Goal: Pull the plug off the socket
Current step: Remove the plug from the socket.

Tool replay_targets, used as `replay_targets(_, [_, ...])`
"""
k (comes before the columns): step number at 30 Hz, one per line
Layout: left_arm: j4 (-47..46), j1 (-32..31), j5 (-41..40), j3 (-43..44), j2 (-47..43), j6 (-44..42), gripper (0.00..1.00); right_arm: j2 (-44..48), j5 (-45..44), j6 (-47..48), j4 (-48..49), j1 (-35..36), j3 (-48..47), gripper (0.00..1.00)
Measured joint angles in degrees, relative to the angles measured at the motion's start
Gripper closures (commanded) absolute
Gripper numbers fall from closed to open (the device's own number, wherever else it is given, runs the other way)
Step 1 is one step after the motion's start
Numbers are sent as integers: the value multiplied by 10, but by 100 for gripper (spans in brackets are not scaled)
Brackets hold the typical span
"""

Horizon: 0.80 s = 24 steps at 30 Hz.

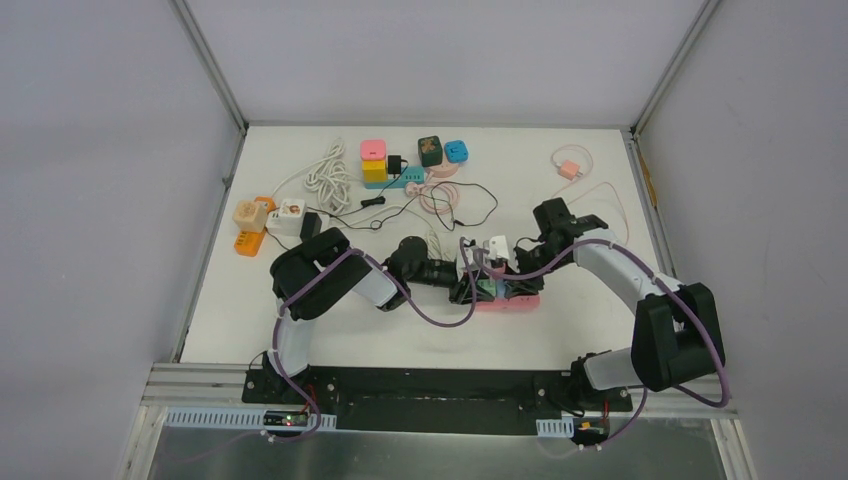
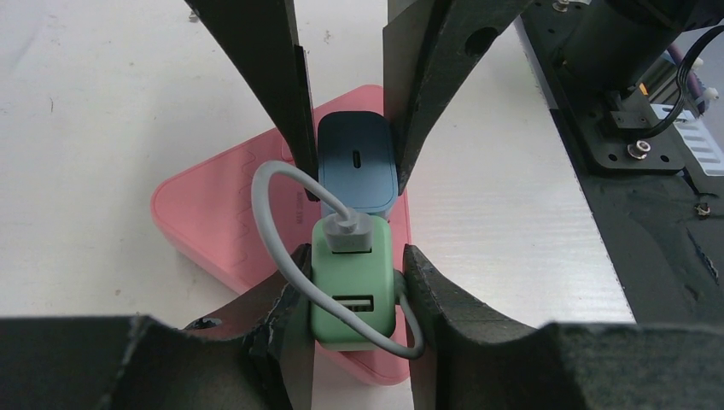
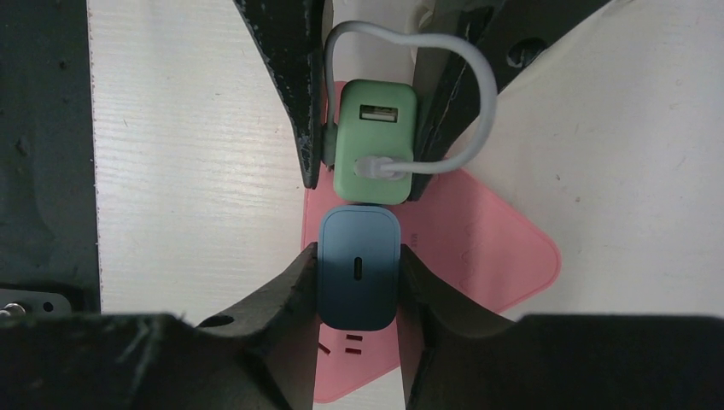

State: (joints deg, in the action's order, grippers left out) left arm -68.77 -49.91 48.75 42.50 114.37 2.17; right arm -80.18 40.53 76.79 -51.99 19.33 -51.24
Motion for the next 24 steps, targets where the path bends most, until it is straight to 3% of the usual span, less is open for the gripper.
replay_targets(24, [2, 0, 8, 2, 0, 1, 100, 0, 8, 4, -12, -4, -3, 100])
